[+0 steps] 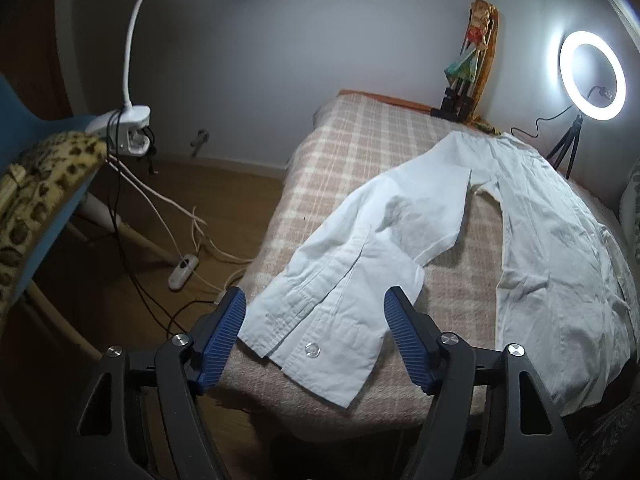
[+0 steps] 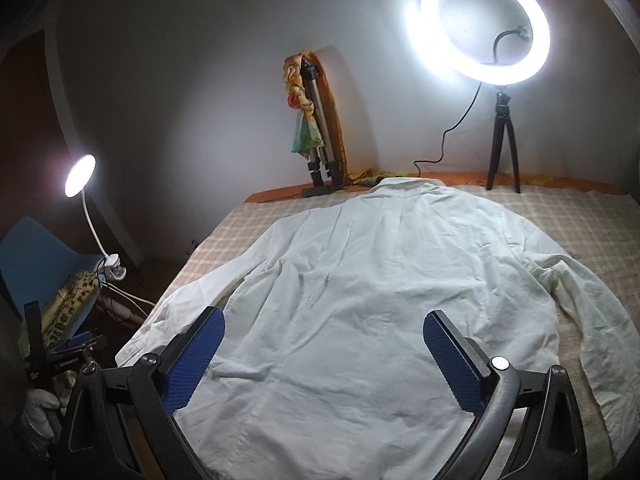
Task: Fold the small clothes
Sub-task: 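Move the left tool to the shirt's sleeve cuff and close on it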
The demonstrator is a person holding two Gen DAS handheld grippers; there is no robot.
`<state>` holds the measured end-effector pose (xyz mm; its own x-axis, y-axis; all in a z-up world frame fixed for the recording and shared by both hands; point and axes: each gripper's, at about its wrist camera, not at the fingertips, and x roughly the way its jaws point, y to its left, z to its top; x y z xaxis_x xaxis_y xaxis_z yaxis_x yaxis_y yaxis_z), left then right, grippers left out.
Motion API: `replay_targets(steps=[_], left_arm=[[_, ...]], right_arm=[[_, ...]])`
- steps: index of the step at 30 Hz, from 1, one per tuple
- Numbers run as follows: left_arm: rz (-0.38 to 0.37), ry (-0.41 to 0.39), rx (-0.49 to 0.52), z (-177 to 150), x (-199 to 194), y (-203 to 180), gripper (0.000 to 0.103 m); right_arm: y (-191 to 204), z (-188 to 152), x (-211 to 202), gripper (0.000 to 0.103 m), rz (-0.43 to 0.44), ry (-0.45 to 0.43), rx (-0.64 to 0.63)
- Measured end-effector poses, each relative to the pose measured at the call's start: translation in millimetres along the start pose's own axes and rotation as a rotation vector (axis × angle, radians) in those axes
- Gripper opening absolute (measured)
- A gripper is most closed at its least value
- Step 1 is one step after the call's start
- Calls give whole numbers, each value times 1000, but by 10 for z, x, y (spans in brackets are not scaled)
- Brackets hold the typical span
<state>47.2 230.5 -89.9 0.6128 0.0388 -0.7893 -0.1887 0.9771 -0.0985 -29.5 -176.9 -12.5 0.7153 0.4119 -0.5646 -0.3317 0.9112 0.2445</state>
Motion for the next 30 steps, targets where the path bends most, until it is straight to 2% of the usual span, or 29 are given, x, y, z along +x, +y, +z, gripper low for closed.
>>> replay_targets(steps=[2, 5, 8, 10, 13, 15, 18, 22, 26, 28, 30], left_arm=[[-12, 17, 16, -68, 62, 24, 66], [-18, 20, 94, -149, 135, -113, 66], [-24, 29, 171, -179, 258, -298, 66], [-1, 49, 222, -179, 394, -410, 66], [14, 71, 252, -150, 519, -448, 60], [-24, 66, 221, -101, 502, -373, 60], [-33, 19, 142, 34, 441, -173, 61], [-37, 47, 20, 200, 581, 174, 61], [-180, 71, -223, 203, 611, 632, 61], [-258, 44, -276, 161, 510, 735, 61], [-337, 34, -259, 123, 428, 716, 61]], right_arm=[[3, 36, 144, 92, 10, 26, -4], [16, 84, 329, 85, 30, 66, 4], [41, 96, 470, 81, 47, 100, 8], [68, 97, 525, 79, 49, 111, -5], [88, 95, 504, 78, 54, 112, -18], [72, 98, 500, 78, 56, 111, -17], [35, 92, 501, 78, 68, 118, 2], [38, 76, 531, 78, 73, 131, 8], [75, 51, 525, 78, 86, 136, 2], [96, 34, 514, 78, 85, 133, -10], [110, 16, 520, 78, 80, 135, -22]])
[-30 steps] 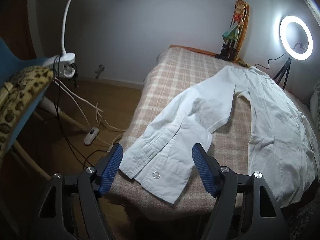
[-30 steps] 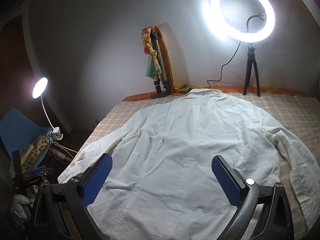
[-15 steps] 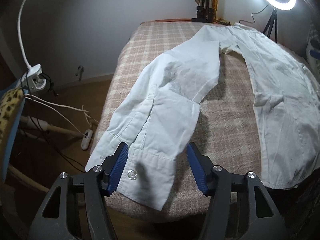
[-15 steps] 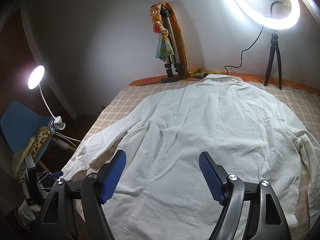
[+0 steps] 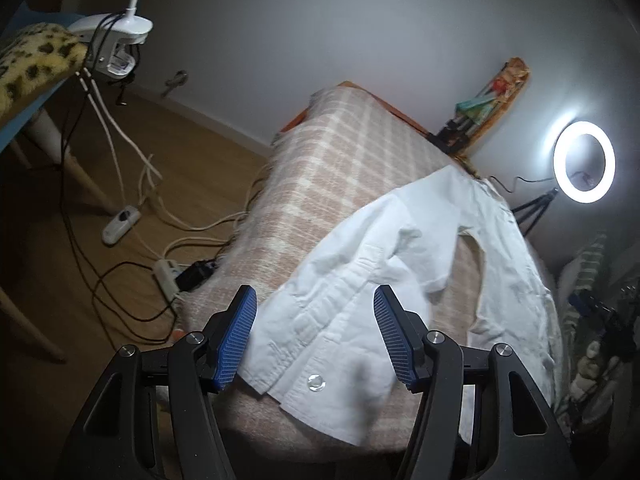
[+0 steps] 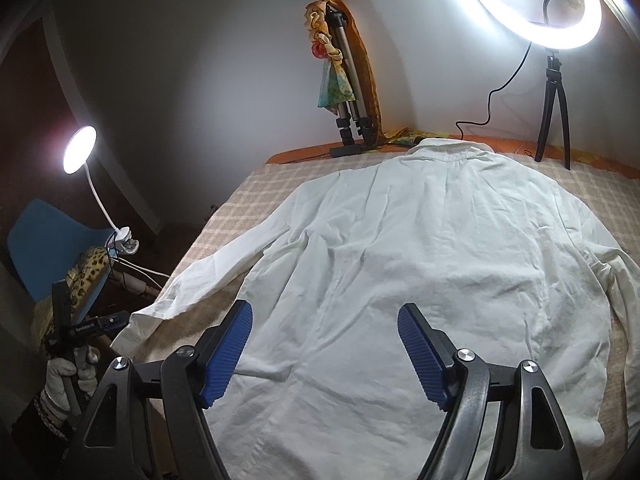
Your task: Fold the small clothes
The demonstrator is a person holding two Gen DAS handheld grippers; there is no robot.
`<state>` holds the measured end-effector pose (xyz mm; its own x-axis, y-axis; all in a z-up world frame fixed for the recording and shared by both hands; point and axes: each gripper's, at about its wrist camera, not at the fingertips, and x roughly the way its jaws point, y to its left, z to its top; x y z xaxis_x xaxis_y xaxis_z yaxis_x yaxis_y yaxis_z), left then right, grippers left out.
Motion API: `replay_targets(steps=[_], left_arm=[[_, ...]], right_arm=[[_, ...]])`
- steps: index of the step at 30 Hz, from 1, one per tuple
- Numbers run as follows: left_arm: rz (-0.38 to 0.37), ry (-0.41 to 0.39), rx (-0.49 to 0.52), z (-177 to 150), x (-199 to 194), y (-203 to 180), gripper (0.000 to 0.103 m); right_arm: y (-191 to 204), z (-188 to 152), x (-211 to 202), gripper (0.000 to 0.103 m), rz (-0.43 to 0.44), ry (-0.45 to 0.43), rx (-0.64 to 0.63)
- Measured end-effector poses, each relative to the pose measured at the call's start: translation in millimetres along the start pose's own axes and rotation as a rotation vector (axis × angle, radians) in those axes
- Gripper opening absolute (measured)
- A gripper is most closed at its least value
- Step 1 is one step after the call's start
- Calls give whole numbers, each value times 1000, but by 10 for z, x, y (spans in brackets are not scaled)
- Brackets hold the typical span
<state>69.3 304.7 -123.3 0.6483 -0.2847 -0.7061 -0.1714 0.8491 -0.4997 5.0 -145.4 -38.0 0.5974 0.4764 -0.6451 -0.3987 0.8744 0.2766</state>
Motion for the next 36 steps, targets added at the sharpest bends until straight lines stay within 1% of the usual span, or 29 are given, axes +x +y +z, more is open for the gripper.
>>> replay_targets(steps=[1, 2, 3, 4, 5, 6, 8, 9, 10, 12, 14, 16, 17, 18, 19, 21, 26, 28, 32, 36], left_arm=[[-35, 8, 6, -20, -6, -29, 61], [-26, 5, 17, -39, -10, -64, 61], [52, -12, 31, -48, -13, -90, 61], [102, -15, 38, -57, -10, -82, 61], [126, 6, 26, -49, 30, -35, 61], [133, 28, -9, -51, 72, 40, 61], [115, 70, -99, -69, 159, 204, 61], [106, 83, -121, -71, 198, 246, 60], [108, 84, -121, -78, 217, 254, 58], [124, 87, -89, -83, 244, 223, 58], [138, 85, -74, -92, 258, 205, 51], [162, 79, -59, -98, 268, 193, 29], [173, 72, -46, -99, 267, 181, 24], [160, 68, -39, -105, 255, 181, 10], [131, 61, -38, -107, 252, 179, 4], [110, 35, -38, -106, 230, 156, 3], [27, -18, -55, -100, 87, 46, 2], [-41, -42, -62, -126, 4, -88, 2], [-135, -87, 51, -171, -120, -650, 2], [-267, -98, 148, -261, -171, -1248, 2]], right_arm=[[0, -10, 9, 78, -1, 3, -1], [-3, -18, 23, 78, 0, 8, 0], [-7, -28, 37, 78, 1, 15, 4], [-12, -37, 47, 78, 4, 21, 7], [-12, -44, 57, 78, 8, 26, 9], [-8, -51, 61, 78, 10, 29, 10], [6, -63, 54, 78, 11, 28, 5], [15, -67, 47, 78, 10, 26, 0], [27, -72, 35, 78, 6, 21, -6], [45, -76, 24, 78, -2, 15, -18], [55, -76, 23, 78, -7, 12, -23], [55, -76, 22, 78, -3, 15, -19], [56, -75, 22, 78, -2, 16, -18], [57, -74, 24, 78, -2, 16, -18], [60, -74, 22, 78, -2, 16, -19], [59, -75, 13, 78, -3, 15, -23], [70, -82, -1, 78, -5, 8, -25], [76, -90, -1, 78, -4, 8, -29], [73, -70, 37, 78, -9, 17, -32], [50, 20, 126, 77, -5, 32, -20]])
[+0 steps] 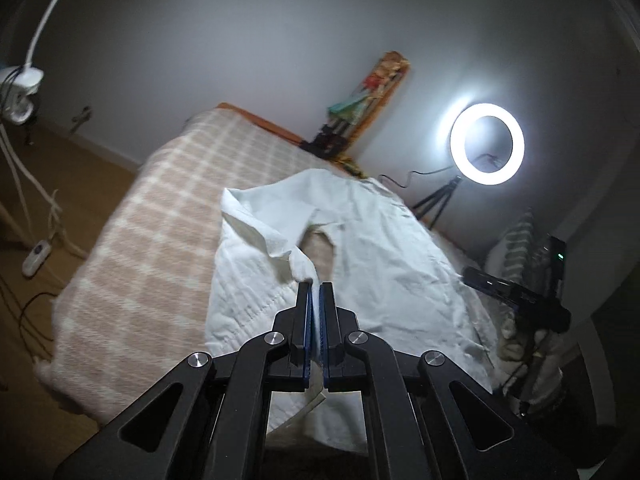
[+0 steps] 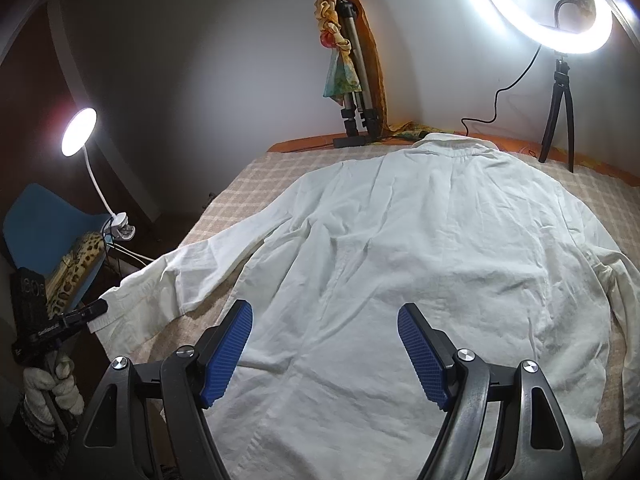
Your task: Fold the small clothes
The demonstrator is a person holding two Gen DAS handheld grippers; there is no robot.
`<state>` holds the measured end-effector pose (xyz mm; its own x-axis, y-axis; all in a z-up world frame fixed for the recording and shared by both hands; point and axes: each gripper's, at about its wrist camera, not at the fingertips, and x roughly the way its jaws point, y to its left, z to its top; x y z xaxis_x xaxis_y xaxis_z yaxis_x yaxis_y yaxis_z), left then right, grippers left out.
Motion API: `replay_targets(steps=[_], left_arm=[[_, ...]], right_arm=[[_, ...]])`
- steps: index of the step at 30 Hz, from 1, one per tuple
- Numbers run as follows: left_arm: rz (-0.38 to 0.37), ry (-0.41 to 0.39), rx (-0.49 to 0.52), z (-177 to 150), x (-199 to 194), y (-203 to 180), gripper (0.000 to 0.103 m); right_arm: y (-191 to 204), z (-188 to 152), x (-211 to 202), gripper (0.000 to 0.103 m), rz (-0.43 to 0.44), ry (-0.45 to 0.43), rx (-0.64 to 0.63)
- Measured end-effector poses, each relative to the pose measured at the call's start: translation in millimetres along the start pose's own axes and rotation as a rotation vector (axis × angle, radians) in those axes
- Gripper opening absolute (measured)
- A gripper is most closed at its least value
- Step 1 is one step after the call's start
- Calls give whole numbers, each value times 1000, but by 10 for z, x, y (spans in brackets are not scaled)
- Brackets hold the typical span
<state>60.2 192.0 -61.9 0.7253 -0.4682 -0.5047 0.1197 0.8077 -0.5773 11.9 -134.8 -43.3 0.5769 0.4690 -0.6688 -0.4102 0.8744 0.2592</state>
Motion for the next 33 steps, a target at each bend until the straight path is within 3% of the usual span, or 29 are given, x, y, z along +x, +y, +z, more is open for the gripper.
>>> replay_targets(steps=[2, 6, 11, 18, 24, 26, 27, 30, 33], left_arm=[[-57, 11, 73, -51, 76, -306, 2], [-125, 119, 212, -295, 347, -776, 2], [-110, 219, 338, -574, 571, -974, 2], [-88, 240, 396, -662, 608, -978, 2], [-65, 255, 444, -722, 605, -940, 2], [-53, 256, 461, -736, 610, -929, 2], [-48, 256, 470, -747, 602, -928, 2], [-40, 256, 497, -775, 568, -924, 2], [-32, 254, 541, -831, 519, -962, 2]], right_arm=[[-3, 104, 75, 74, 10, 12, -20], [-26, 385, 341, 74, 96, 84, -28], [-36, 819, 919, 70, 228, 203, 15], [101, 1272, 1977, 61, 298, 305, 72], [442, 1506, 2651, 36, 287, 385, 4], [521, 1501, 2751, 9, 265, 398, -30], [557, 1500, 2769, 2, 239, 398, -55], [535, 1542, 2685, 0, 235, 378, -132], [287, 1690, 2505, 0, 230, 330, -90]])
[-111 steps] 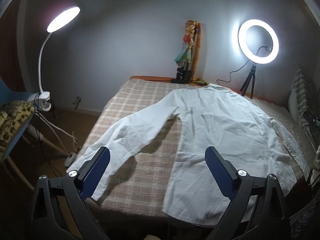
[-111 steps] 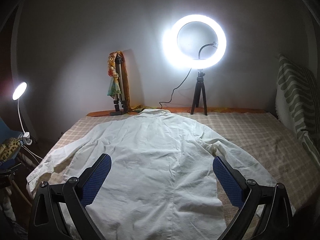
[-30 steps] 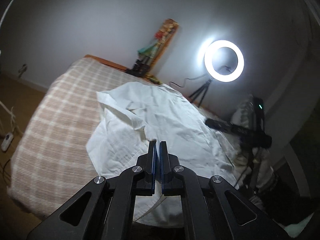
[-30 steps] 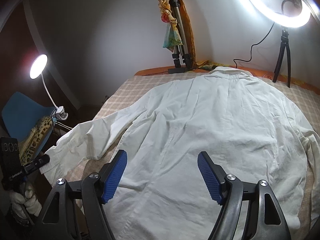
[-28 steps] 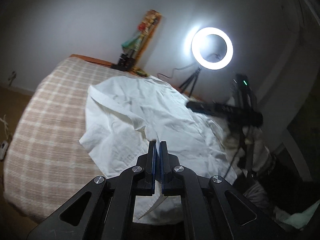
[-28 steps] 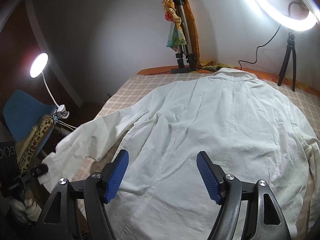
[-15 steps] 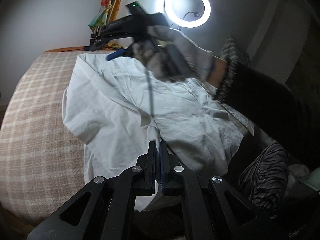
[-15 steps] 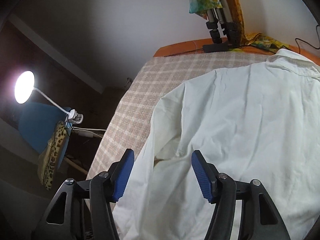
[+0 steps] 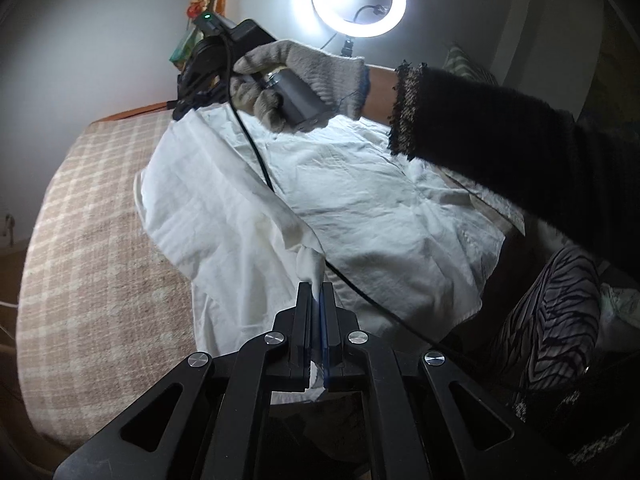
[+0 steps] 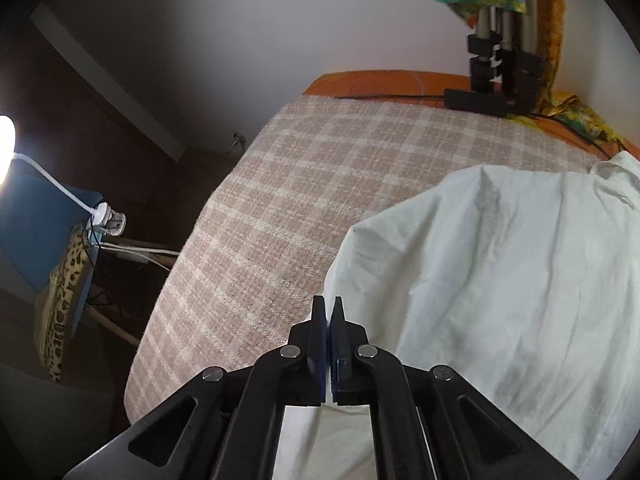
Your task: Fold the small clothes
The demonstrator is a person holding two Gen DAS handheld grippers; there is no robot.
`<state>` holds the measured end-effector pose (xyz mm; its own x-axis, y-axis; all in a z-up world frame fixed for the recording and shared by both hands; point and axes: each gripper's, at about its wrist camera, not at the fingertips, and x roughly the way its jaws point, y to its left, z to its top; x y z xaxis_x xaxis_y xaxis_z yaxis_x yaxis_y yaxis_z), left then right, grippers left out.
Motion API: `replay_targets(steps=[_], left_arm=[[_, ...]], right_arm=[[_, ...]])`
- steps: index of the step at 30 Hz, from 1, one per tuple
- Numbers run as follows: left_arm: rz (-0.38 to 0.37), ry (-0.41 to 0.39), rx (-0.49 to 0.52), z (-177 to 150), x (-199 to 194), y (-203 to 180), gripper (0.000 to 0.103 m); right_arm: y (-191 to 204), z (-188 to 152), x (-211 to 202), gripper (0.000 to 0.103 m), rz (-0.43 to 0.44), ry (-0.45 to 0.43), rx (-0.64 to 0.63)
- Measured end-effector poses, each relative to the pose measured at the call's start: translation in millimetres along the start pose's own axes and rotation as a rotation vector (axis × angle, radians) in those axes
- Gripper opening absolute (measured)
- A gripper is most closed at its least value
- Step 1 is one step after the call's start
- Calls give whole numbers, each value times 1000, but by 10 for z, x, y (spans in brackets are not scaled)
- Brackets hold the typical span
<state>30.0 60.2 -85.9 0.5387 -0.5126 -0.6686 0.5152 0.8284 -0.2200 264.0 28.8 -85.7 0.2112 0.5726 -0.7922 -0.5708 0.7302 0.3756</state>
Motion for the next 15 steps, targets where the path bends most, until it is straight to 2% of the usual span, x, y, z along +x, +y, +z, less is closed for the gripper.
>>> replay_targets(steps=[3, 6, 7, 8, 9, 10, 11, 12, 15], left_arm=[[10, 4, 59, -24, 5, -145, 2], [3, 20, 114, -41, 41, -308, 2], [-4, 31, 126, -42, 57, -352, 6], [-21, 39, 138, -49, 68, -397, 7], [-30, 45, 145, -57, 72, -435, 11], [-40, 47, 145, -65, 64, -462, 17], [-52, 45, 137, -73, 49, -470, 22], [-59, 36, 122, -80, 29, -462, 28], [-39, 27, 23, -90, 31, -305, 28]], right_arm=[[-274, -28, -267, 0, 38, -35, 60], [-497, -159, -313, 0, -17, -25, 95], [-569, -217, -298, 0, -45, -14, 105], [-628, -264, -281, 4, -63, -1, 113], [-680, -306, -266, 5, -82, 17, 118], [-722, -340, -261, 12, -111, 34, 120], [-743, -368, -275, 28, -130, 41, 107], [-744, -406, -313, 33, -161, 36, 86], [-741, -525, -487, 35, -183, 29, 35]])
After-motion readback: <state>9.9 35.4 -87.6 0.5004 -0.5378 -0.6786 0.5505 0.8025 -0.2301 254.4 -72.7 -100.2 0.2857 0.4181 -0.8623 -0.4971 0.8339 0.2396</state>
